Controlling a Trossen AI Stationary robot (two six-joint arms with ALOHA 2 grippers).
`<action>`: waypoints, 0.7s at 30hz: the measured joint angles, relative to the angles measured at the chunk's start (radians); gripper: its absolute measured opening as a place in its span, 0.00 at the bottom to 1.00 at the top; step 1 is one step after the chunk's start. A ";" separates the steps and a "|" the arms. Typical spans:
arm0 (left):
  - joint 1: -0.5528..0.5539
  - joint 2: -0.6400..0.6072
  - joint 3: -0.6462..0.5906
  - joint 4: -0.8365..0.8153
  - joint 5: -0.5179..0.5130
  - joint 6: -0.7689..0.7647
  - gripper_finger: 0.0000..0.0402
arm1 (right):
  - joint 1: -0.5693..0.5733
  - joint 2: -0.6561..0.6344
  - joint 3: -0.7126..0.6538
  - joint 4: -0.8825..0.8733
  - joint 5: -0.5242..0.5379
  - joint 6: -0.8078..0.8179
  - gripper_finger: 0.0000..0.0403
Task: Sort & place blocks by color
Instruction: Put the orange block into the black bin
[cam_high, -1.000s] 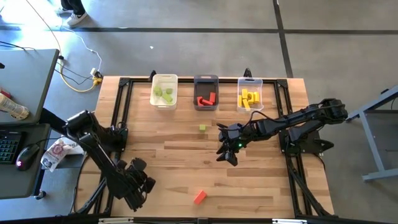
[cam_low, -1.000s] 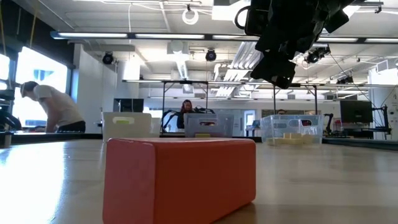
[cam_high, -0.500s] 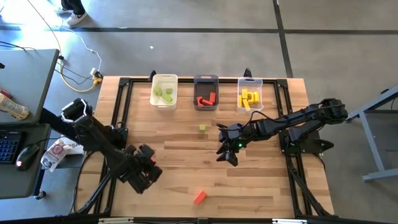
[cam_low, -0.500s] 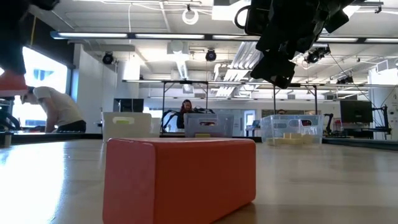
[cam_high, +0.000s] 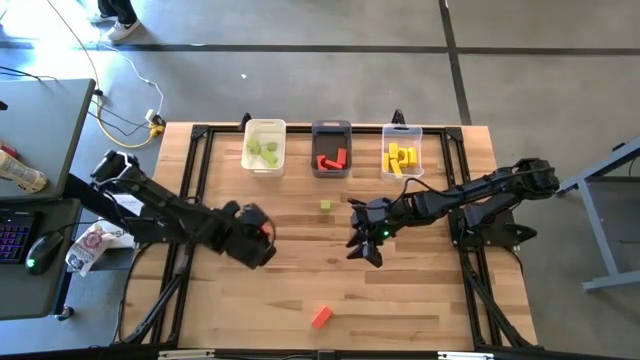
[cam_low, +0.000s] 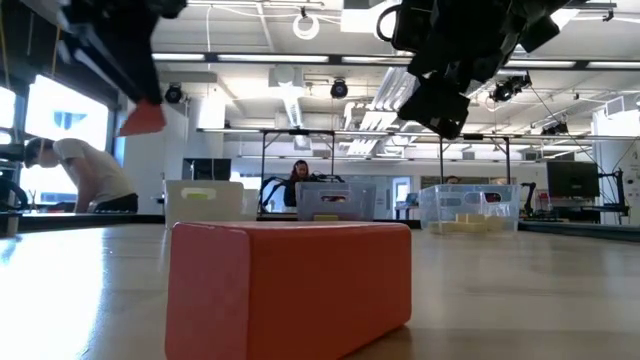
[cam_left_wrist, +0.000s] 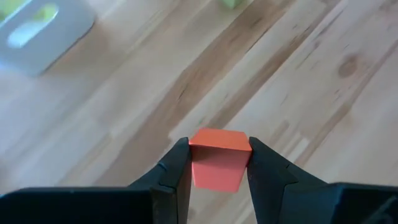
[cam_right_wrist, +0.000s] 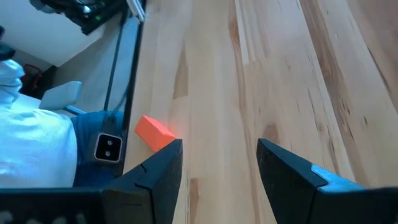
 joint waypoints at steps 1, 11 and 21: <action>0.022 -0.002 0.000 0.027 0.005 0.045 0.24 | 0.000 0.000 0.000 0.013 0.000 -0.007 0.48; 0.210 -0.014 0.001 0.349 0.122 0.469 0.24 | 0.000 0.000 0.000 0.138 0.000 -0.075 0.48; 0.375 -0.013 0.001 0.591 0.254 0.736 0.24 | 0.000 0.000 0.000 0.145 0.000 -0.067 0.48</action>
